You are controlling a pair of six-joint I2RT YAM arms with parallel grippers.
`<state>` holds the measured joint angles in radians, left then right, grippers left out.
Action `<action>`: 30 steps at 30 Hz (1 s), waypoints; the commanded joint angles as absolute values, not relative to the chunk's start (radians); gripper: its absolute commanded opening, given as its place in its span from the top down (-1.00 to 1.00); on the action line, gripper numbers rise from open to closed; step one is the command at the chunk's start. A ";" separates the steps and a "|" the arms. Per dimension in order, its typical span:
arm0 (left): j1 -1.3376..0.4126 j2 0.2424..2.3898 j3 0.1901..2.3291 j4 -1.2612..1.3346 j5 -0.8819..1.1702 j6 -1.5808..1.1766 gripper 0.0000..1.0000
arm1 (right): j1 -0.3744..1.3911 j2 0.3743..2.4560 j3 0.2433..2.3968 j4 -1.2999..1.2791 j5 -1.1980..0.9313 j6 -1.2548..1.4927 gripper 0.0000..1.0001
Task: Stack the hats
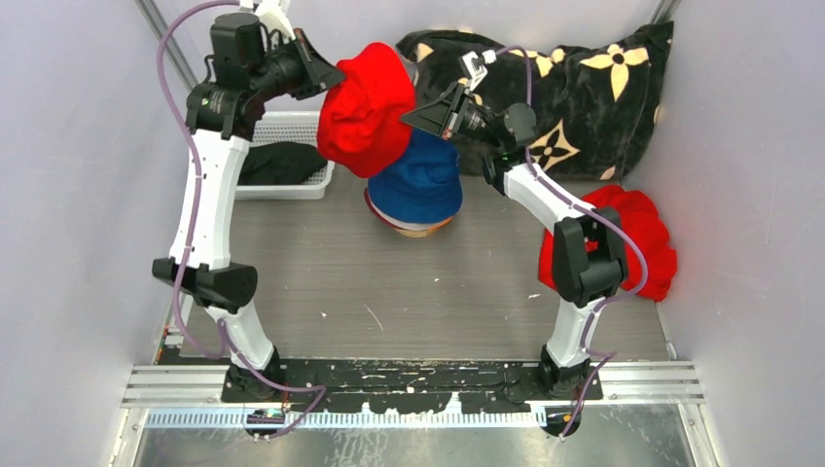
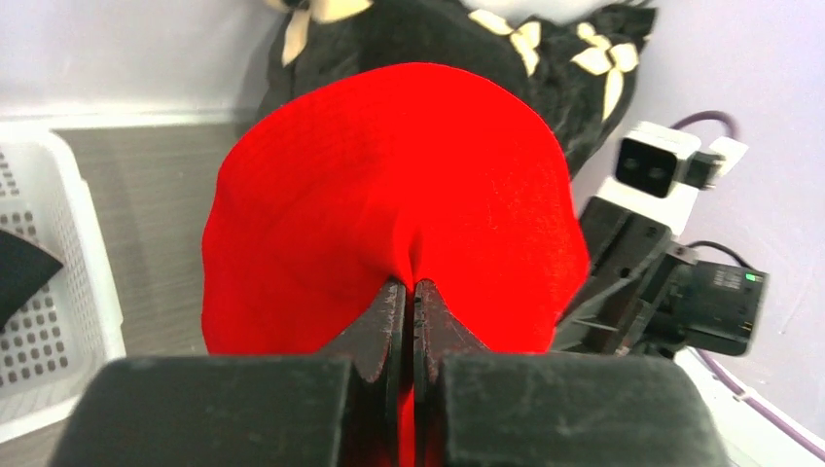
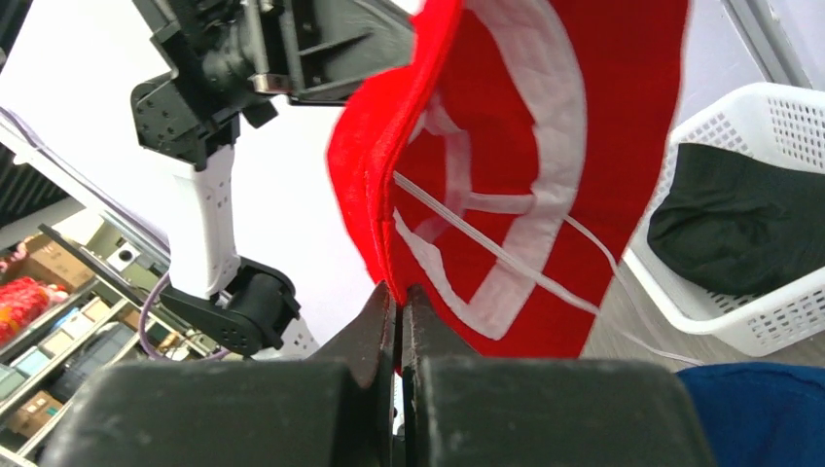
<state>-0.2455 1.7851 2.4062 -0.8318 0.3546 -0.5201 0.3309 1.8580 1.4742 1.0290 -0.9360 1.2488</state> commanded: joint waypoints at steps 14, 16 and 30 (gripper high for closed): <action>-0.281 1.939 2.524 -0.931 0.409 -0.591 1.00 | 0.183 1.573 1.225 0.724 -0.899 1.111 0.99; -0.292 1.957 2.547 -0.933 0.406 -0.600 1.00 | 0.162 1.564 1.210 0.744 -0.913 1.131 0.98; -0.306 1.979 2.646 -0.911 0.404 -0.628 1.00 | 0.150 1.559 1.310 0.862 -0.966 1.268 0.99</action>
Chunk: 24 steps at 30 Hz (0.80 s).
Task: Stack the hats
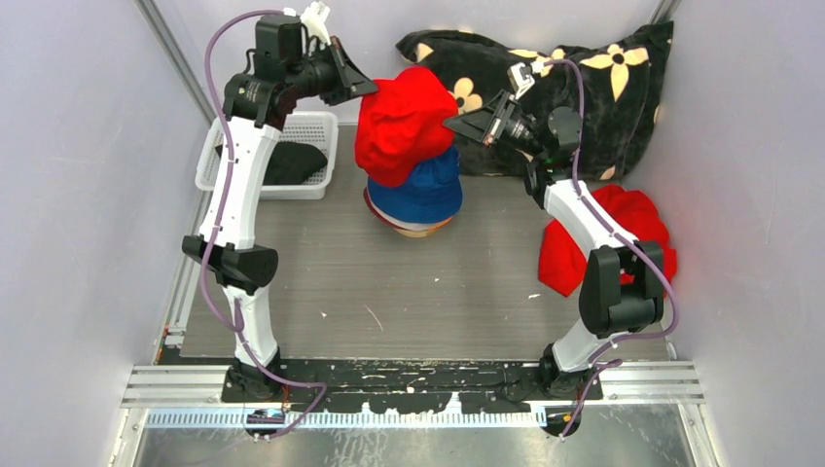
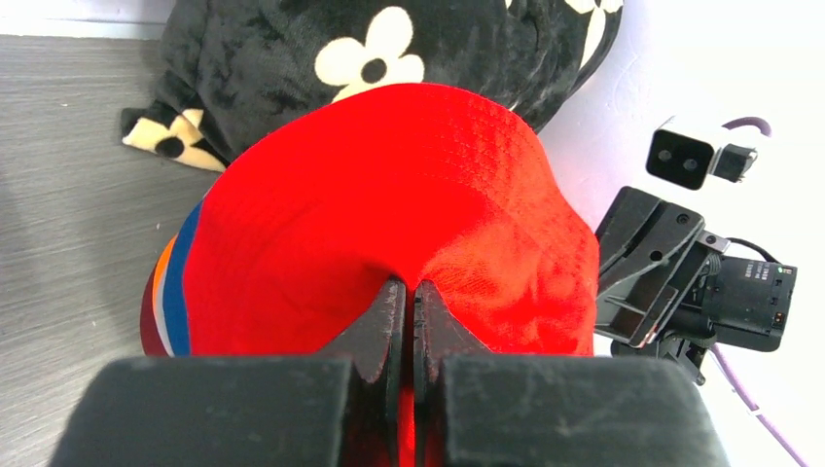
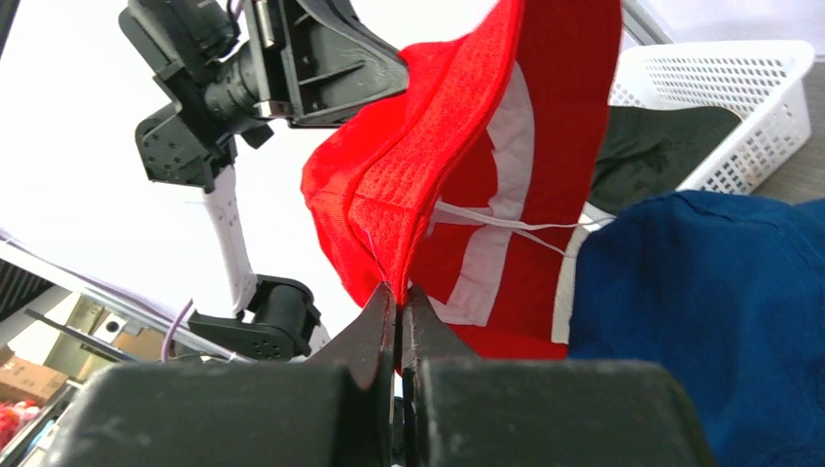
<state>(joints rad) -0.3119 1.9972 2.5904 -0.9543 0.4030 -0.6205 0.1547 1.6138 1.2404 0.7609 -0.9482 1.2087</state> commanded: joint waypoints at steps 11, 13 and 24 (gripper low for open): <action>-0.305 1.960 2.640 -0.908 0.429 -0.641 1.00 | 0.150 1.470 1.244 0.858 -0.980 1.286 0.99; -0.307 1.945 2.625 -0.903 0.431 -0.642 1.00 | 0.150 1.450 1.226 0.835 -0.980 1.271 0.98; -0.314 1.957 2.545 -0.896 0.427 -0.628 1.00 | 0.142 1.427 1.128 0.708 -0.960 1.136 0.98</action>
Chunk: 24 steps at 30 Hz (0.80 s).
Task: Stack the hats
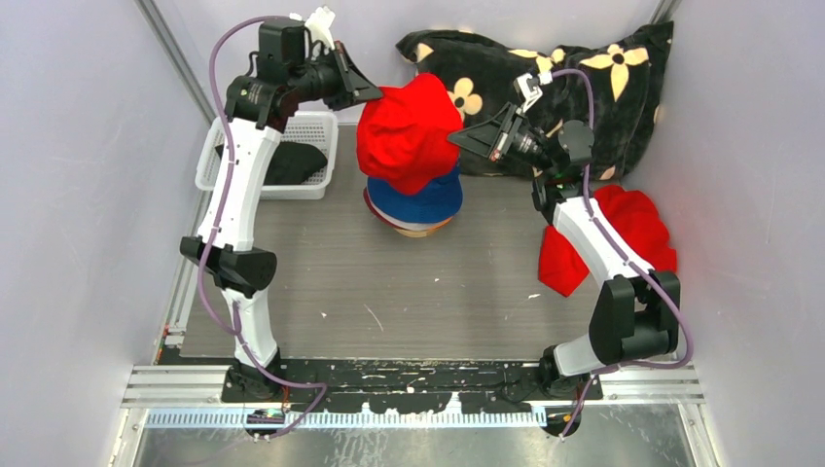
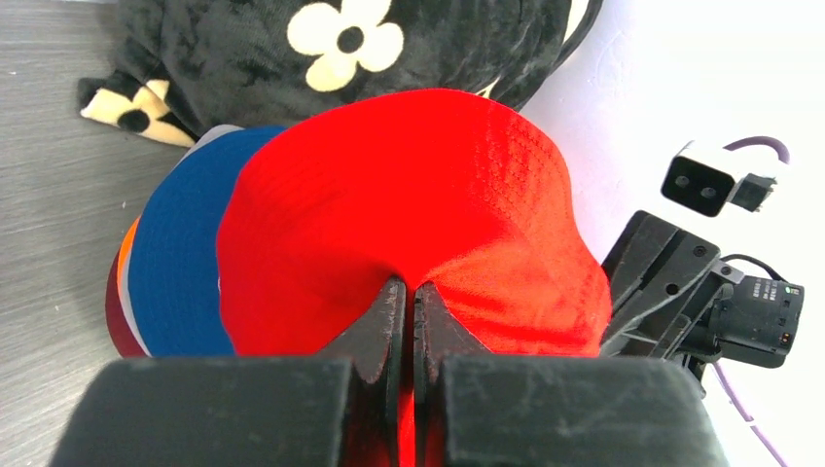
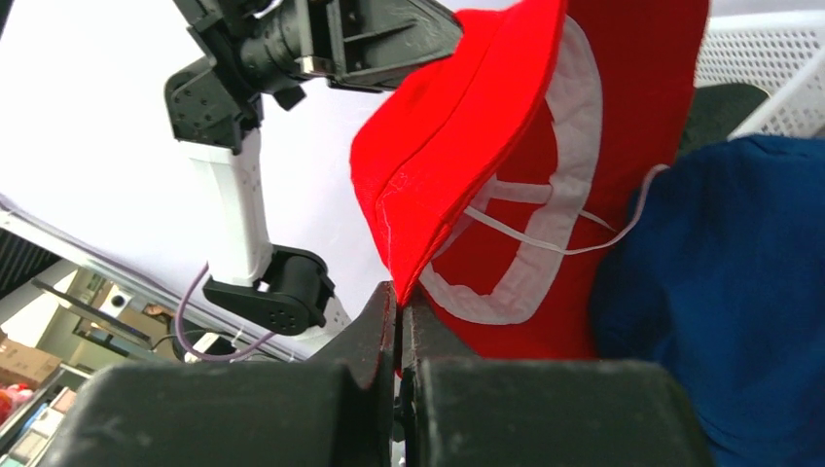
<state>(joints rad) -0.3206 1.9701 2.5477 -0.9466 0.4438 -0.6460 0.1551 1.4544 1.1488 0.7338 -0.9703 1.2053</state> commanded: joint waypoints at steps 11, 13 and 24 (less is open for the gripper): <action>-0.325 2.095 2.623 -0.830 0.410 -0.651 1.00 | 0.048 1.555 1.099 0.721 -0.963 1.105 0.99; -0.325 2.113 2.625 -0.816 0.408 -0.649 1.00 | 0.041 1.591 1.096 0.729 -0.967 1.102 0.99; -0.312 1.858 2.202 -0.591 0.054 -0.473 0.14 | 0.039 1.703 1.086 0.632 -0.944 0.959 0.98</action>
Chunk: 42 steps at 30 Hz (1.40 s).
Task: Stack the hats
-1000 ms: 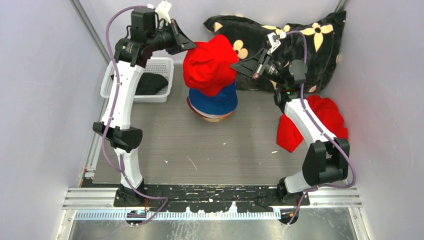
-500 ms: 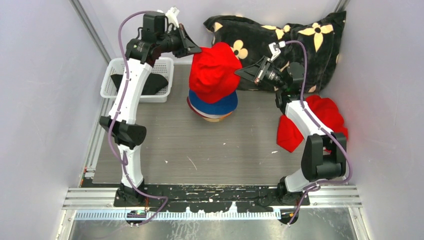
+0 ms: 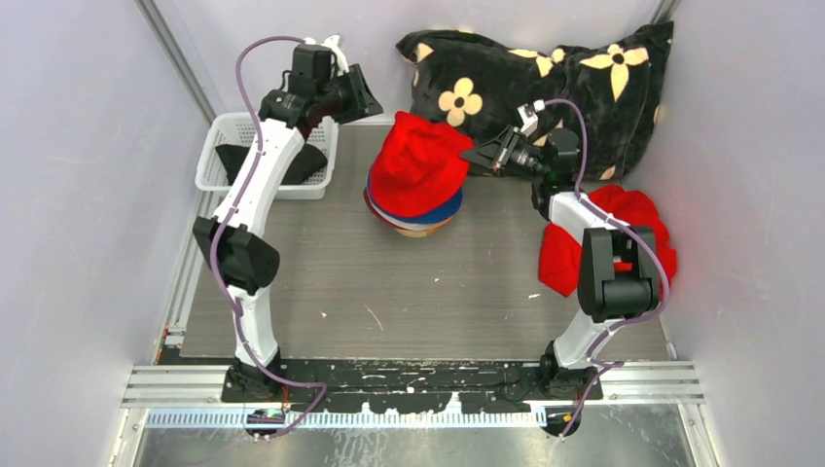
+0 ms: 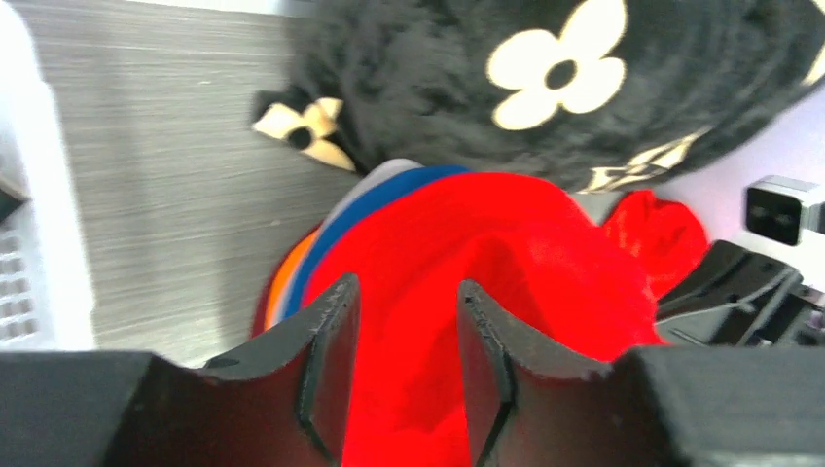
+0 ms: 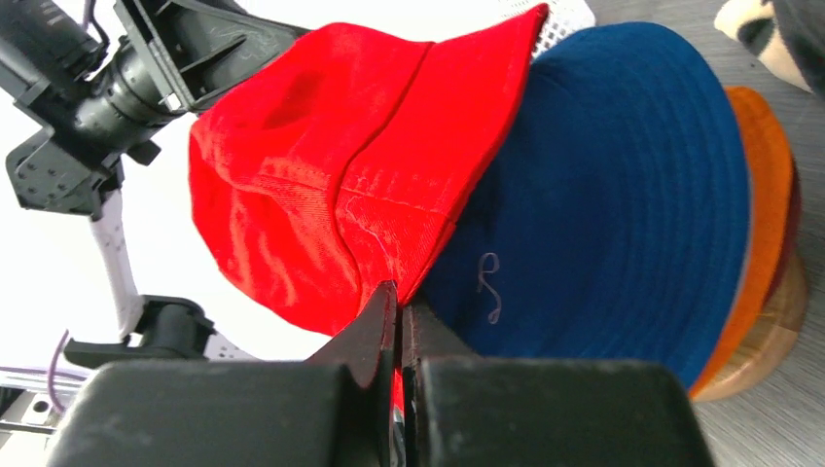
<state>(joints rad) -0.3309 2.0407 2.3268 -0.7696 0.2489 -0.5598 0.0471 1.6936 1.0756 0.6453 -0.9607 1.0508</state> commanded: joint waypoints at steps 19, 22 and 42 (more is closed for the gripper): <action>-0.284 1.643 1.604 -0.137 0.179 -0.561 0.09 | 0.039 1.838 1.115 0.399 -0.872 0.724 0.98; -0.285 1.642 1.543 -0.086 0.201 -0.584 0.09 | 0.047 1.850 1.132 0.389 -0.873 0.717 0.99; -0.284 1.697 1.452 0.044 0.423 -0.711 0.12 | 0.061 1.841 1.169 0.359 -0.867 0.699 0.99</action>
